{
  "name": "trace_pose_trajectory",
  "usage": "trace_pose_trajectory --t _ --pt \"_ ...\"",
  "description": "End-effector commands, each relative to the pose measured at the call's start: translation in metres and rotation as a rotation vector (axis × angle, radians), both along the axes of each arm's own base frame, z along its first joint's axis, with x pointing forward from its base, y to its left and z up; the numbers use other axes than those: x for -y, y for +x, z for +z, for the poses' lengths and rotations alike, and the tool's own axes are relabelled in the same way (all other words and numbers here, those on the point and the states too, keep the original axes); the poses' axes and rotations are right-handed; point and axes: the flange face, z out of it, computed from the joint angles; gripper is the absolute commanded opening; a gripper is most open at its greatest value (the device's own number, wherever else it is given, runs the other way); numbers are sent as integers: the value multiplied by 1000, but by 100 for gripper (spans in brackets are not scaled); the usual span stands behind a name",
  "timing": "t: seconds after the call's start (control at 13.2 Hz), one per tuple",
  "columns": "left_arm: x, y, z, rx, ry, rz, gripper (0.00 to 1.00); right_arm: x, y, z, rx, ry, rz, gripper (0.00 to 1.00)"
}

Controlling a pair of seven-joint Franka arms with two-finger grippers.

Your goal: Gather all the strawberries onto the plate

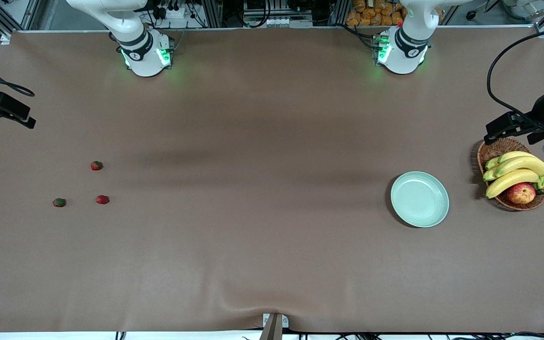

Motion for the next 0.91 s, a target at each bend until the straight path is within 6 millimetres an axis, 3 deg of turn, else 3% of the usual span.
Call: trace_pose_trajectory --t 0.0,0.84 --pt "1 -3 5 -2 24 13 100 2 0 3 4 -12 -7 100" --pt "2 0 -2 -14 23 -1 100 2 0 3 6 -12 -7 100"
